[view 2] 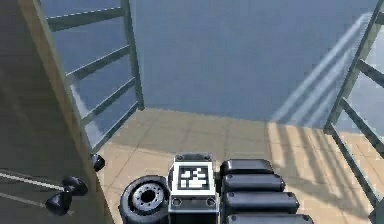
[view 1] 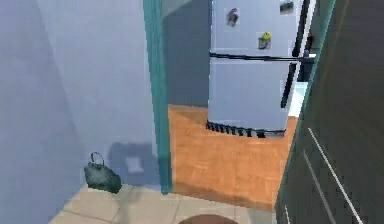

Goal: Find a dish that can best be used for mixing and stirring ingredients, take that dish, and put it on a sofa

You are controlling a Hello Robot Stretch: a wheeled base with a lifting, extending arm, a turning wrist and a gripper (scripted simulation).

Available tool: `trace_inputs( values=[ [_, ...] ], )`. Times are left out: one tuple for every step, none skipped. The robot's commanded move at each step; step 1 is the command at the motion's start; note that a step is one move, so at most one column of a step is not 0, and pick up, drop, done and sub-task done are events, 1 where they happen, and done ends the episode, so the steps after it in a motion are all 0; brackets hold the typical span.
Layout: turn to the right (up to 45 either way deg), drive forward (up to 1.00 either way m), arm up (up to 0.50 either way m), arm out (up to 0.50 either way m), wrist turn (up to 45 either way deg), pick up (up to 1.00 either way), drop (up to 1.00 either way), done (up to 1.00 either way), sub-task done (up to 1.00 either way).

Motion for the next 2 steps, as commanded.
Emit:
trace_inputs(
  values=[
    [0.0, 0.75, 0.0, 0.0, 0.0, 0.0, 0.0, 0.0, 0.0],
    [12.0, 0.0, 0.0, 0.0, 0.0, 0.0, 0.0, 0.0, 0.0]
  ],
)
